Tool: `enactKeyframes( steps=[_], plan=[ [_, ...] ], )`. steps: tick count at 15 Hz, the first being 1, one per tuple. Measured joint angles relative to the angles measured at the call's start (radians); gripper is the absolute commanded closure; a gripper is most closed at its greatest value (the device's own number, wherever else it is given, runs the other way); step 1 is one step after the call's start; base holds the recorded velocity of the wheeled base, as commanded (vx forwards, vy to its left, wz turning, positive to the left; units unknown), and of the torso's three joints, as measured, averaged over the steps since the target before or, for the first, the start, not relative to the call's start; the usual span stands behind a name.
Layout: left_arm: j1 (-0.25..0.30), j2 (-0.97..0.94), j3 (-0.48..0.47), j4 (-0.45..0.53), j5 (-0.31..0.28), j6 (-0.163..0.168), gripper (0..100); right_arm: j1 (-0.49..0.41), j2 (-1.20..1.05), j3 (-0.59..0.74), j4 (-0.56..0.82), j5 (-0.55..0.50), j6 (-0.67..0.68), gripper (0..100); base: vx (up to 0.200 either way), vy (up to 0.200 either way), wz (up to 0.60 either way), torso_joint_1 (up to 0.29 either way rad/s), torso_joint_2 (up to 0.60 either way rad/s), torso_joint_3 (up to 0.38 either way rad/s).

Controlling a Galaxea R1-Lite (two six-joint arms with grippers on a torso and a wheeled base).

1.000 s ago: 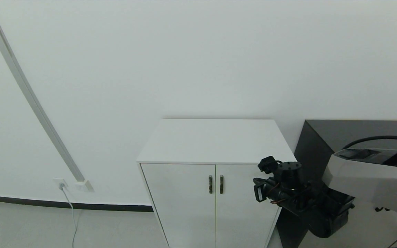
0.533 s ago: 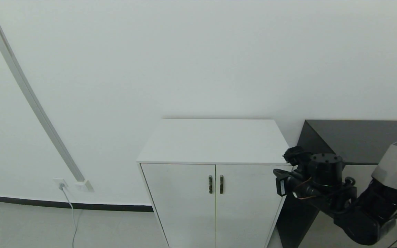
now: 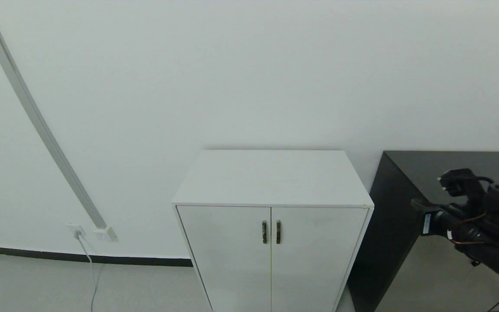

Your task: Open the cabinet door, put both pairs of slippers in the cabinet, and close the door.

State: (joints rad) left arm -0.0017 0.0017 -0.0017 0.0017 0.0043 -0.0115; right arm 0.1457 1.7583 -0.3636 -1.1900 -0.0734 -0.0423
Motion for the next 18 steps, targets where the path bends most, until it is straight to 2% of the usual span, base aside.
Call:
enactKeyframes(
  steps=[4, 11, 14, 18],
  plan=[
    [0.0, 0.0, 0.0, 0.0, 0.0, 0.0, 100, -0.076, -0.183, 0.14, 0.005, 0.041, 0.0, 100, 0.0, 0.0, 0.0, 0.0, 0.0, 0.0],
    [0.0, 0.0, 0.0, 0.0, 0.0, 0.0, 100, -0.097, -0.448, 0.318, 0.034, 0.046, 0.0, 100, 0.0, 0.0, 0.0, 0.0, 0.0, 0.0],
    [0.0, 0.0, 0.0, 0.0, 0.0, 0.0, 100, -0.125, -0.562, 0.351, 0.154, 0.056, 0.0, 100, 0.0, 0.0, 0.0, 0.0, 0.0, 0.0],
    [0.0, 0.0, 0.0, 0.0, 0.0, -0.001, 100, -0.143, -0.759, 0.35, 0.417, 0.088, 0.0, 100, 0.0, 0.0, 0.0, 0.0, 0.0, 0.0]
  ],
)
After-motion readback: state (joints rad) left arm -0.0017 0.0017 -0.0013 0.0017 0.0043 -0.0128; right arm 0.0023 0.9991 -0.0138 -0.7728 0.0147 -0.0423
